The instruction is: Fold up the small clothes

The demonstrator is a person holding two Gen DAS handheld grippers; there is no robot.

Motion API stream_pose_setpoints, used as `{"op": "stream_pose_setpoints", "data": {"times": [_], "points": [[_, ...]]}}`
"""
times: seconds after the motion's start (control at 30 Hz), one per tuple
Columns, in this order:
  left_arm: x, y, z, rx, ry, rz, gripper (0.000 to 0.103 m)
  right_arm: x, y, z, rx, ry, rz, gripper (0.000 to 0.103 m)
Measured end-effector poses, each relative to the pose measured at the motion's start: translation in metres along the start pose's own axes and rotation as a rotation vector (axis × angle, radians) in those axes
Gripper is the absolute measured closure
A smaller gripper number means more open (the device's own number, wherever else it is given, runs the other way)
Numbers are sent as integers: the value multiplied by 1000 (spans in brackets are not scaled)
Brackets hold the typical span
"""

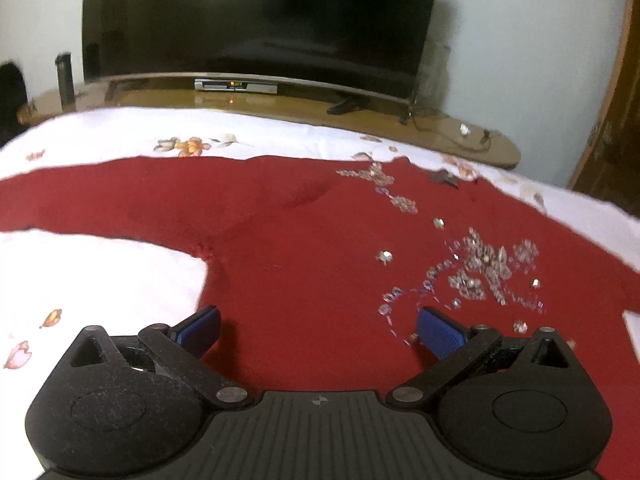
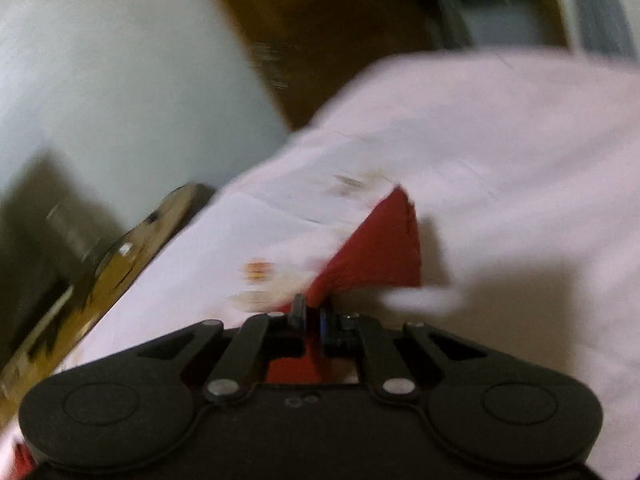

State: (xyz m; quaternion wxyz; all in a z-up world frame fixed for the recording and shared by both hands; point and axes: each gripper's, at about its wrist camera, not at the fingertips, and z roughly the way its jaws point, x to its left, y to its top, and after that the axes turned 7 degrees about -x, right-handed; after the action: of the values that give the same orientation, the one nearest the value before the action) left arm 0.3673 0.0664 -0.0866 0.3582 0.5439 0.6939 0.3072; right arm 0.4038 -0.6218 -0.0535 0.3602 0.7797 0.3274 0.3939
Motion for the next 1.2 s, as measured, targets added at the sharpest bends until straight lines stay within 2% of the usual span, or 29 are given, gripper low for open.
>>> {"op": "stream_pose_setpoints", "data": {"times": [0.13,0.23,0.37,0.5,0.53,0.6,0.67,0.7,0.73,0.77,0.8,0.9,0.97,1.07,1.13,1.17,1.2], "points": [[24,3,-2,-15,24,-74,0,101,-21,-22,-37,139,-227,96],[44,6,-5,-13,0,-115,0,178,-56,-38,-16,294,-348,96],[60,10,-11,-26,-11,-113,0,267,-123,-53,68,461,-464,96],[71,14,-14,-35,-16,-128,0,326,-189,-54,169,544,-564,96],[72,16,-14,-35,-26,-138,1,336,-205,-54,193,556,-591,94],[72,20,-11,-36,-44,-150,1,352,-238,-51,292,586,-691,82],[64,25,-4,-41,-85,-157,1,355,-249,-71,216,582,-776,63],[58,27,1,-41,-111,-162,4,354,-247,-83,183,592,-784,52],[50,29,6,-37,-138,-165,13,347,-241,-91,155,612,-761,52],[38,33,17,-20,-178,-169,27,339,-234,-99,135,619,-737,52],[28,35,24,-7,-209,-175,32,327,-226,-105,122,599,-721,52],[-12,41,55,33,-324,-201,33,293,-204,-116,109,535,-651,53],[-40,40,84,118,-408,-252,33,277,-193,-113,105,502,-608,53],[-71,36,120,221,-435,-260,33,238,-181,-116,90,446,-574,53],[-82,34,130,224,-443,-261,34,225,-177,-114,79,425,-555,53],[-88,36,134,219,-441,-254,40,215,-176,-113,82,413,-540,53],[-94,38,138,222,-431,-240,62,207,-175,-112,86,400,-526,53]]}}
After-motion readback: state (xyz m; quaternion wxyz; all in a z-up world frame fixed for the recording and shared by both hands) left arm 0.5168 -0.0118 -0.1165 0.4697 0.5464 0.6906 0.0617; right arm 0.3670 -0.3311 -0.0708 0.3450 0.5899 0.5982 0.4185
